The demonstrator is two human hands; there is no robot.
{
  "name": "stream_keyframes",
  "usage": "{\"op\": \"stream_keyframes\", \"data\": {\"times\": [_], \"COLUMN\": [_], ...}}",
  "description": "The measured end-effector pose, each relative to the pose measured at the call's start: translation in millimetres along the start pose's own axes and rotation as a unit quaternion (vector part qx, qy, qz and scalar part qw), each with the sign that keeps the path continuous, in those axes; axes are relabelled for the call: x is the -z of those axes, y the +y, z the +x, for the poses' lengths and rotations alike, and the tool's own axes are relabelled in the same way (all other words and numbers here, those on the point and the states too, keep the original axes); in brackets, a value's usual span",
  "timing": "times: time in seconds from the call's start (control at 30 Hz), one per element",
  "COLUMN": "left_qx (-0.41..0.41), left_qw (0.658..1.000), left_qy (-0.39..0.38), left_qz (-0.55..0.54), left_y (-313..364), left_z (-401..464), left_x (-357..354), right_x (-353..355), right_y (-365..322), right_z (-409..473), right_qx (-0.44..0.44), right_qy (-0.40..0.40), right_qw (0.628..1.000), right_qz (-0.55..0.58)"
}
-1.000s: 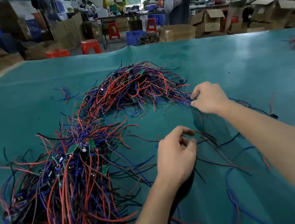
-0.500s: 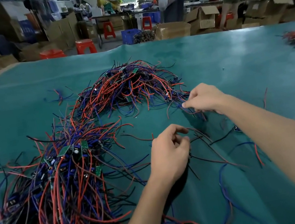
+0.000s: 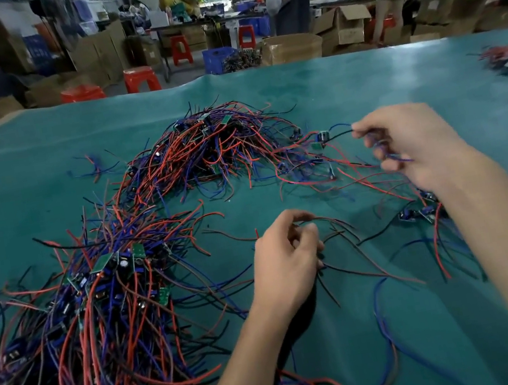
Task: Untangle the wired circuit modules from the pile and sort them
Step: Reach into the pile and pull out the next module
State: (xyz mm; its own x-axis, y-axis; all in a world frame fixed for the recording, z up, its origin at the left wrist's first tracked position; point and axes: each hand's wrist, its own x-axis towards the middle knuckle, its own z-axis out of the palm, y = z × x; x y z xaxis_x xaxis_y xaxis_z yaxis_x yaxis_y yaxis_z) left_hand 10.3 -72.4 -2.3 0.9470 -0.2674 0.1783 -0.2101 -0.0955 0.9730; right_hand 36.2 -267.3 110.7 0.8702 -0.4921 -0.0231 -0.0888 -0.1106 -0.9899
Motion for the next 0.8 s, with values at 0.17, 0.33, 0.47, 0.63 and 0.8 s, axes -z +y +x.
{"op": "stream_keyframes", "data": {"times": [0.17, 0.33, 0.47, 0.63, 0.8], "left_qx": [0.016, 0.031, 0.002, 0.024, 0.011], "left_qw": [0.999, 0.998, 0.998, 0.999, 0.999], "left_qy": [0.014, 0.045, 0.055, 0.031, 0.005], "left_qz": [-0.026, -0.027, 0.04, -0.038, -0.031], "left_y": [1, -1, 0, -1, -1], "left_z": [3, 4, 5, 4, 1], "left_x": [-1, 3, 4, 2, 2], "right_x": [-15, -20, -18, -21, -25], "right_y": [41, 60, 65, 71, 82], "right_z": [-59, -75, -76, -69, -61], "right_qx": [-0.019, 0.007, -0.017, 0.025, 0.051], "right_qy": [-0.144, -0.293, -0.412, -0.308, -0.129], "right_qw": [0.988, 0.956, 0.908, 0.946, 0.987], "right_qz": [0.057, -0.02, -0.071, -0.093, -0.076]}}
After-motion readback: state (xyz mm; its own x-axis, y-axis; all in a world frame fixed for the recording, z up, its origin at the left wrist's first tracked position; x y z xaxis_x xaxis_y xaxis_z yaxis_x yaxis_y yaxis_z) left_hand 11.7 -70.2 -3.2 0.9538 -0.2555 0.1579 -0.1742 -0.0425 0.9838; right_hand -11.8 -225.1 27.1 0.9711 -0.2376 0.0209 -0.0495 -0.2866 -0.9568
